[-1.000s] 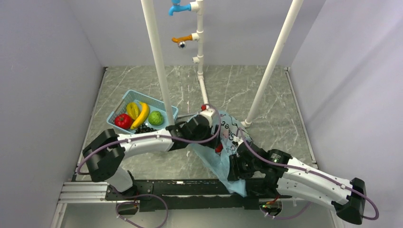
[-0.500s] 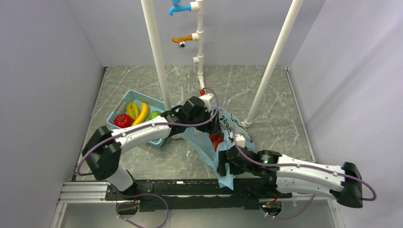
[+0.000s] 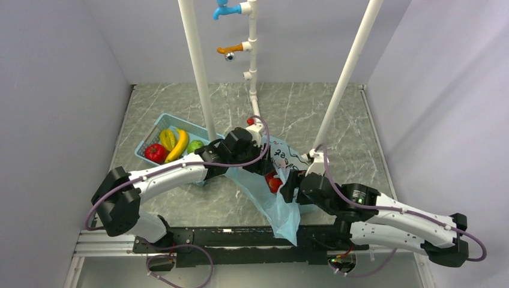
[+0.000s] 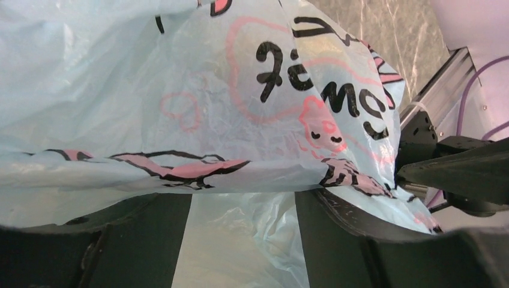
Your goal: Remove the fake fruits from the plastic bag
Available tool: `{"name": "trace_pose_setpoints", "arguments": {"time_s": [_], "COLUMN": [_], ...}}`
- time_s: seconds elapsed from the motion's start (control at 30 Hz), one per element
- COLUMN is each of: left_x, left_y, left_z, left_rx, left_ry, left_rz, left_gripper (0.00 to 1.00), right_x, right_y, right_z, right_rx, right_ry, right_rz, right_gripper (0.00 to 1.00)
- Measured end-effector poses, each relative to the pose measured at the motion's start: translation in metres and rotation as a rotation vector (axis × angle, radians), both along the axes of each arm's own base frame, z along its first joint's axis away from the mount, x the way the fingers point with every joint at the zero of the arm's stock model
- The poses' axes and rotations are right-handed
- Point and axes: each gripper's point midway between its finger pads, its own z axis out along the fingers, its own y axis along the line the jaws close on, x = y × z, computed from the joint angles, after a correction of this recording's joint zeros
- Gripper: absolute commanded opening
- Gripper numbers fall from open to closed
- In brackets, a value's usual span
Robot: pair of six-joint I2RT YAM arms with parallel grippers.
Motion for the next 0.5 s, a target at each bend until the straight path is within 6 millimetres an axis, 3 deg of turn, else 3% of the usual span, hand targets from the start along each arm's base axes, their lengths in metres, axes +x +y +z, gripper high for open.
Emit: {"name": "trace_pose_setpoints", "arguments": {"time_s": [0.1,0.3,0.37,0.5], "left_x": [0.005,0.020,0.024,0.032], "left_y": [0.001,-0.008,-0.011,-0.019], "left_z": [-0.003,-0.024,-0.031,-0.035], "left_rx": [0.013,0.048,0.052,0.048], "left_ry": [-0.009,0.001,0.010,0.009], "left_rz": [0.026,0.067,0.083,0.095], "left_gripper": [0.68,0.49,0.47,0.48], "right_x": [0.010,0.016,0.018,0.020], "right_y": [-0.007,-0.015,-0.018,-0.023], "right_z": [-0.005,-0.003,0.001,0.006], "right_rx": [-0.065,-0.081,-0.067,-0.059], "right_ry": [-0.019,-0.059,-0.075,-0.096], "right_rz": [-0.058,-0.090,-0.099,-0.117], "right_gripper": [0.38,0.05,0.00,0.00]}}
